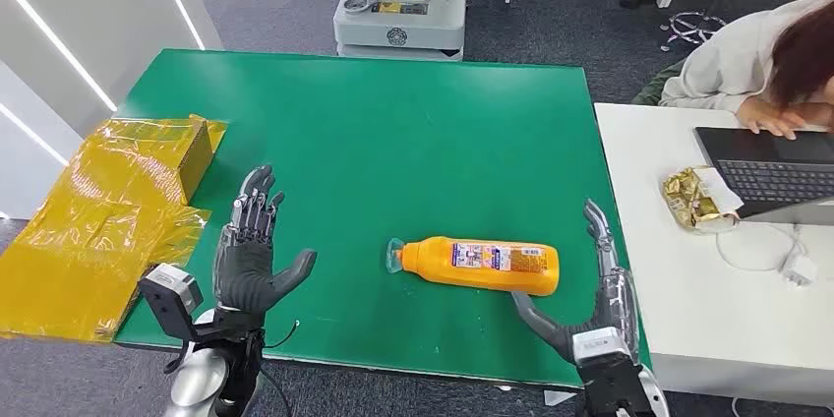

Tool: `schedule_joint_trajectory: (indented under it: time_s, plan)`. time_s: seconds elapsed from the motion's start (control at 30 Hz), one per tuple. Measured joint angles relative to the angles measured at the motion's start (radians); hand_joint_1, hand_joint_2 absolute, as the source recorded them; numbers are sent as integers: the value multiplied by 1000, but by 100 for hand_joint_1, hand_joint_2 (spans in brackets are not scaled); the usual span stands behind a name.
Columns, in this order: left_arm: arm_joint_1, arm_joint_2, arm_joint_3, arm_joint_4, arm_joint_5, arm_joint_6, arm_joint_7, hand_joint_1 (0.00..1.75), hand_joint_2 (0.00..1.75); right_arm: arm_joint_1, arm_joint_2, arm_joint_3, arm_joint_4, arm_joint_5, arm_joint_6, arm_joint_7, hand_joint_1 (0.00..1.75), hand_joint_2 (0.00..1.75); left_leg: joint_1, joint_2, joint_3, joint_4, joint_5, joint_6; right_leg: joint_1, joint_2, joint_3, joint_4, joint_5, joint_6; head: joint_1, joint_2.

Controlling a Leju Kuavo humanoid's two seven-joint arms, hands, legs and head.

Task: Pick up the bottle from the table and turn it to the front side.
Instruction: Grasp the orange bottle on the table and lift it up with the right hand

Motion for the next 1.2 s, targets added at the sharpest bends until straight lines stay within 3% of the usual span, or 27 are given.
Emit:
schedule_joint_trajectory:
  time_s: [0.17,0.3,0.57,0.73,0.93,1.2]
  plan:
    - [-12,1,-10,19,6,-3,-2,0,175,-40,-25,17,41,10,-4,23,0,175,0,0,0,0,0,0,0,-1,0,0,0,0,0,0]
    - [-20,3,-16,35,15,-19,-1,0,175,-103,-63,51,105,49,51,128,0,175,0,1,0,0,0,0,0,1,0,0,1,0,0,0]
    - [-85,6,-30,93,25,-47,10,0,175,-405,-129,172,435,69,269,270,0,175,0,1,0,1,3,1,0,1,0,0,5,0,0,0]
    - [-100,13,-33,109,28,-47,16,0,175,-562,-155,262,639,71,353,282,0,175,0,0,0,1,4,1,0,-1,0,0,5,1,0,0]
    - [-105,17,-34,120,29,-47,17,0,175,-618,-165,304,728,68,387,282,0,175,0,0,-2,1,4,1,0,0,-1,0,5,1,0,0]
    - [-122,27,-45,135,45,-31,36,0,175,-733,-173,417,872,80,545,309,0,175,0,0,-1,1,5,1,0,0,-1,0,6,1,0,0]
